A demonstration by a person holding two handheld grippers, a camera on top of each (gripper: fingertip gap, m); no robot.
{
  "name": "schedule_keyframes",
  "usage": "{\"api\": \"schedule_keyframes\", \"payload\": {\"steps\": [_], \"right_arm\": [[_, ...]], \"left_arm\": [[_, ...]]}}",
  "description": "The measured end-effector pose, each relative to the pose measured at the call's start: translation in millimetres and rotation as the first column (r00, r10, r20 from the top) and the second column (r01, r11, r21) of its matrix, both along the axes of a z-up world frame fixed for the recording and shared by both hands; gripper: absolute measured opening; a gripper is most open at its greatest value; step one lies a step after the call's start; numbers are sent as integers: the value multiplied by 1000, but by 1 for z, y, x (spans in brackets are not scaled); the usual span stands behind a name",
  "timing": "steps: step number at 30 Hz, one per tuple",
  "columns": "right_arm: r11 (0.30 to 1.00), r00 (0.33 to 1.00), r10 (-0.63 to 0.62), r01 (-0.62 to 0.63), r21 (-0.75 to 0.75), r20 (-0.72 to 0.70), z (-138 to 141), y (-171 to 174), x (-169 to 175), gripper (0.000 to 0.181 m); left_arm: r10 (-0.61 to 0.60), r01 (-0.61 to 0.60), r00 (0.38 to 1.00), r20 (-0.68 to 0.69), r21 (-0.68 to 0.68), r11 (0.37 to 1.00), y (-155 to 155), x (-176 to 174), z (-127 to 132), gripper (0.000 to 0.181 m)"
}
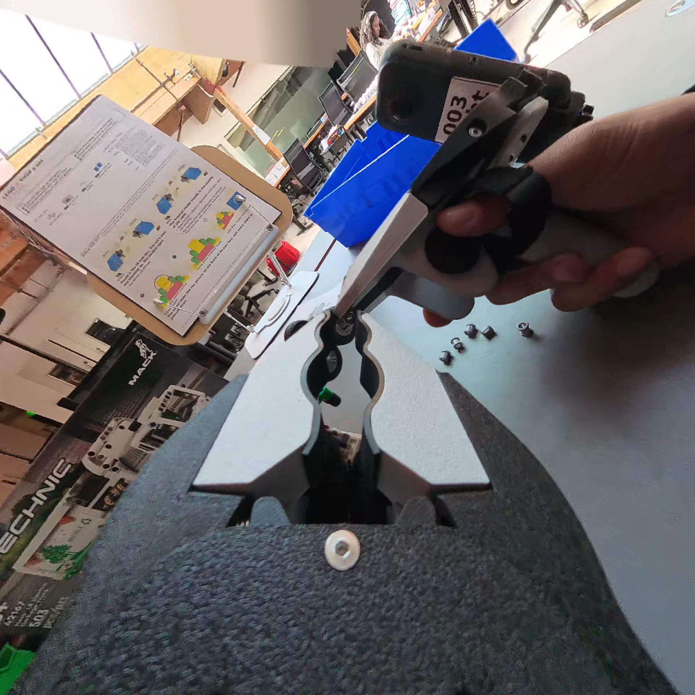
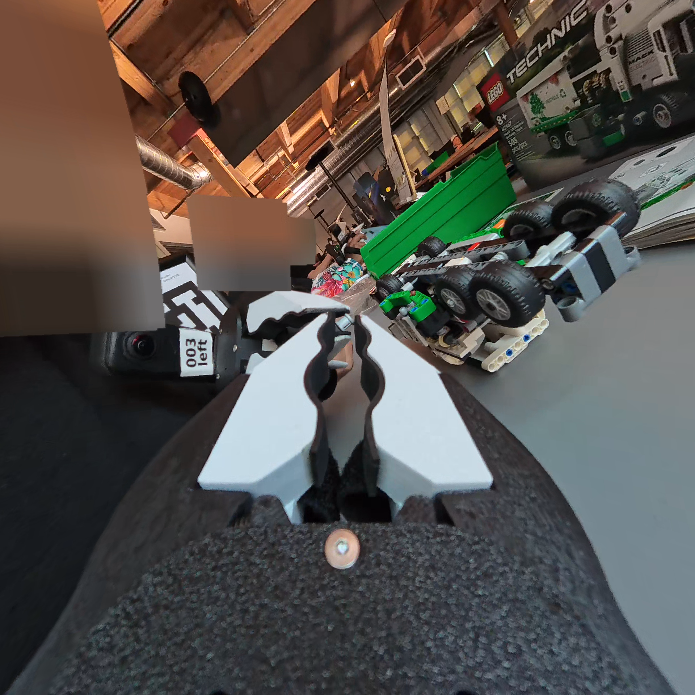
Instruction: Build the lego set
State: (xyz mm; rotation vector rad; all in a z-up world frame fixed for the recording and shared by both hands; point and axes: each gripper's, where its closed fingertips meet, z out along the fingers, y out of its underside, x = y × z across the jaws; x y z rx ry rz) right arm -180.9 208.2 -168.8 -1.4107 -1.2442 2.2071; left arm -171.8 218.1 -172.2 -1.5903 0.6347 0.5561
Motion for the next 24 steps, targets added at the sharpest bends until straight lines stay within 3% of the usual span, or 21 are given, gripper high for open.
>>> {"api": "schedule_keyframes", "payload": {"steps": [8, 13, 15, 18, 24], "right_arm": [[994, 1000, 24, -23, 110, -7, -3, -2, 2, 17], [963, 999, 0, -9, 268, 34, -5, 19, 3, 32], [911, 998, -17, -9, 413, 59, -5, 35, -1, 49], [772, 994, -8, -62, 633, 107, -5, 57, -16, 72], [573, 971, 162, -239, 784, 177, -25, 58, -50, 105]], "left_arm": [[-67, 65, 989, -131, -21, 998, -7, -1, -9, 8], [-72, 60, 967, -245, -56, 997, -4, -12, -15, 8], [-78, 56, 948, -309, -78, 995, 0, -16, -18, 8], [-76, 35, 903, -423, -103, 994, 8, -21, -20, 8], [-95, 12, 866, -491, -168, 986, 19, -29, -30, 8]]}}
